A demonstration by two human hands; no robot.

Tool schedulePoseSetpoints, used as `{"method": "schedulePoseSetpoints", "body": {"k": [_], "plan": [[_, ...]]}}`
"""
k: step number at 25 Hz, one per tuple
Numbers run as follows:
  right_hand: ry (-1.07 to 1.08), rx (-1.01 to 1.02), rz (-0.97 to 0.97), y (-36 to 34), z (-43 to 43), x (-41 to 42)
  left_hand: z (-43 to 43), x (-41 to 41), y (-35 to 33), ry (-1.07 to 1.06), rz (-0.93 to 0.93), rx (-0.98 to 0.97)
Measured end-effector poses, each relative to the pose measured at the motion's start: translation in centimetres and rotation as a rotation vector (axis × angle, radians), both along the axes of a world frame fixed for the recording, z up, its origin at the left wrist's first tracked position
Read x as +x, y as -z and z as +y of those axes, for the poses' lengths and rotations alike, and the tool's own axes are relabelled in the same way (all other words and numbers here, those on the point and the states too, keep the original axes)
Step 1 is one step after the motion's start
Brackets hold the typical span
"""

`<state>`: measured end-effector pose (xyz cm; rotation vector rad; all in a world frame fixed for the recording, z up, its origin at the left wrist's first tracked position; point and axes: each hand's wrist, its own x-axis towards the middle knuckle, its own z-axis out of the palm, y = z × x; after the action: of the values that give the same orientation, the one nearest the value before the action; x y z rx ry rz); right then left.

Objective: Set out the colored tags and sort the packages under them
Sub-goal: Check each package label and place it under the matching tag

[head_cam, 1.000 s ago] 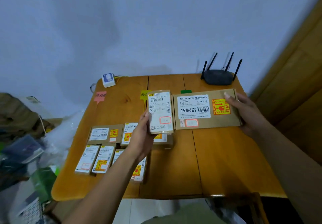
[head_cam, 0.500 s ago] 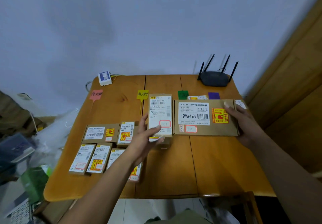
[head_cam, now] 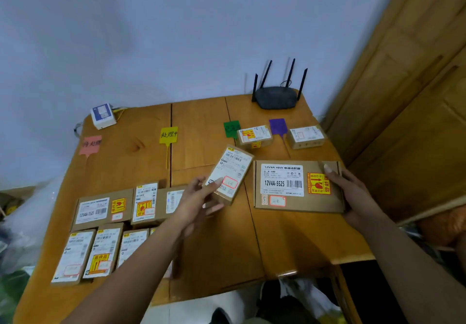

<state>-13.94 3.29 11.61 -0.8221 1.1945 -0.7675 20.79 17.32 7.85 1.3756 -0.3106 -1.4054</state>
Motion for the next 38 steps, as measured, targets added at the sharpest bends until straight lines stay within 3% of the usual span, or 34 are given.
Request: {"method": "schedulePoseSetpoints", "body": {"k": [7, 12, 19, 24, 34, 36, 38], "plan": [[0.058, 0.048, -0.054, 2.8, -8.8, -4.5, -10.1, -2.4, 2.7, 0.067, 0.0, 0.089], [0.084, 0.068, -0.041, 6.3, -13.8, -6.5, -17.5, -3.6, 5.2, 0.14, -0.127, 0.149], [0.099, 0.142, -0.011, 10.1, -17.5, -6.0, -25.0, -3.6, 10.1, 0.012, -0.215, 0.283], [0.069, 0.168, 0.011, 10.7, -19.6, -4.1, -27.4, -3.2, 12.8, -0.051, -0.249, 0.31], [0.06, 0.158, 0.009, 11.0, -20.9, -1.3, -28.2, -4.0, 12.9, -0.078, -0.617, 0.372], [0.058, 0.139, 0.01, 10.4, -21.0, -1.3, -27.5, -4.7, 11.9, -0.125, -0.724, 0.308], [0.051, 0.127, 0.006, 9.7, -21.2, -1.3, -26.6, -6.0, 10.8, -0.095, -0.703, 0.134]]}}
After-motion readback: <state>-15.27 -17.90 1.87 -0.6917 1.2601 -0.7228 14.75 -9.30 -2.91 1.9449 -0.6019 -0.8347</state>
